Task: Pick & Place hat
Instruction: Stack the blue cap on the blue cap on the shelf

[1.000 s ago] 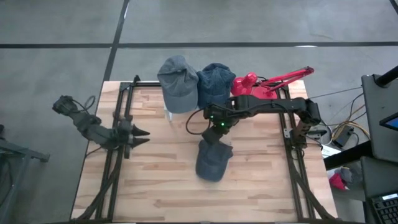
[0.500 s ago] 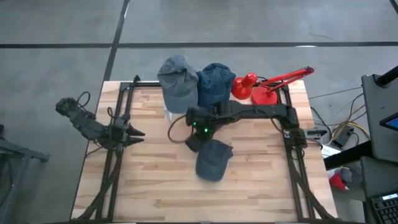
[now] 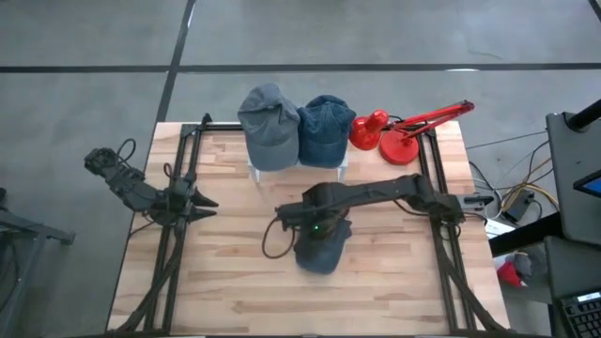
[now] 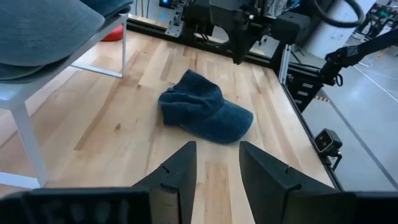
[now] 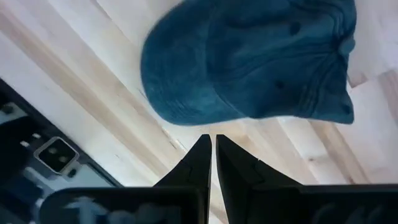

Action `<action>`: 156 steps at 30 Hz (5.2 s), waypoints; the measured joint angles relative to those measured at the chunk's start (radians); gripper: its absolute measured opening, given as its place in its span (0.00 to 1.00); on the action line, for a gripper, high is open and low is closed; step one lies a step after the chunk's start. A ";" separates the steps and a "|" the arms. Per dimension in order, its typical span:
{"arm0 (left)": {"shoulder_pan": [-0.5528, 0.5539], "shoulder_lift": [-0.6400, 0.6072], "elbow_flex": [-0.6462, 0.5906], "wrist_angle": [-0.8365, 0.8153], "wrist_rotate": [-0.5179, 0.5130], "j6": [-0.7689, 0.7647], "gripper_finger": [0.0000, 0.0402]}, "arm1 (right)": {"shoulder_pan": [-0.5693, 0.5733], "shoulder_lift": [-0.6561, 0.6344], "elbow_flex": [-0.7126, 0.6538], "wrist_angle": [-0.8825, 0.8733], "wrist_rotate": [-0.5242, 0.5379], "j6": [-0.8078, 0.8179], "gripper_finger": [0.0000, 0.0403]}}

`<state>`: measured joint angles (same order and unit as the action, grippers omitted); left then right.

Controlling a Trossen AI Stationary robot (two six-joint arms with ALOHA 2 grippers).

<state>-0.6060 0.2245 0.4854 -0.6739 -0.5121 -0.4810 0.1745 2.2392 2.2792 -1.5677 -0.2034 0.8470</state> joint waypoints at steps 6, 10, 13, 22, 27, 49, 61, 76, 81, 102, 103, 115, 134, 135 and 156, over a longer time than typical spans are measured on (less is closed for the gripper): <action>0.000 0.000 0.000 0.000 0.004 -0.005 0.30 | 0.002 -0.008 -0.015 0.017 0.106 -0.081 0.05; 0.000 0.000 0.000 0.000 0.004 -0.022 0.30 | 0.010 -0.014 -0.015 0.063 0.223 -0.161 0.05; 0.000 0.000 0.000 0.000 0.003 -0.041 0.30 | 0.012 -0.022 -0.015 0.064 0.308 -0.194 0.05; 0.000 0.000 0.000 0.012 0.003 -0.088 0.30 | 0.014 -0.134 -0.202 0.094 0.368 -0.200 0.05; 0.000 0.001 0.000 0.023 0.000 -0.110 0.30 | 0.015 -0.305 -0.458 0.310 0.326 -0.162 0.05; 0.000 0.002 0.000 0.030 -0.050 -0.174 0.30 | 0.026 -0.516 -0.898 0.544 0.006 0.015 0.19; 0.000 0.002 0.000 0.030 -0.055 -0.149 0.30 | 0.022 -0.516 -0.895 0.477 -0.091 0.075 0.29; 0.000 0.003 0.000 0.029 -0.055 -0.122 0.30 | -0.039 -0.507 -0.899 0.483 -0.049 0.064 0.49; 0.000 0.003 0.000 0.027 -0.055 -0.116 0.30 | -0.084 -0.478 -0.908 0.499 -0.038 0.055 0.52; 0.000 0.006 0.000 0.006 -0.054 -0.102 0.30 | -0.109 -0.405 -0.838 0.478 -0.083 0.070 0.56; 0.000 0.006 0.000 0.003 -0.054 -0.101 0.30 | -0.109 -0.401 -0.830 0.478 -0.069 0.067 0.56; 0.000 0.006 0.000 -0.018 -0.049 -0.097 0.30 | -0.112 -0.292 -0.811 0.482 -0.055 0.059 0.56; 0.000 0.006 0.000 -0.018 -0.029 -0.085 0.30 | -0.046 -0.028 -0.644 0.469 -0.064 -0.017 0.57; 0.000 0.006 0.000 -0.018 -0.029 -0.085 0.30 | -0.042 -0.020 -0.644 0.466 -0.064 -0.017 0.57; 0.000 0.006 0.000 -0.015 -0.028 -0.122 0.30 | -0.031 -0.059 -0.658 0.217 0.075 -0.128 0.04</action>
<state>-0.6056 0.2302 0.4854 -0.6886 -0.5404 -0.6029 0.1430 2.1804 1.6215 -1.3509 -0.1283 0.7185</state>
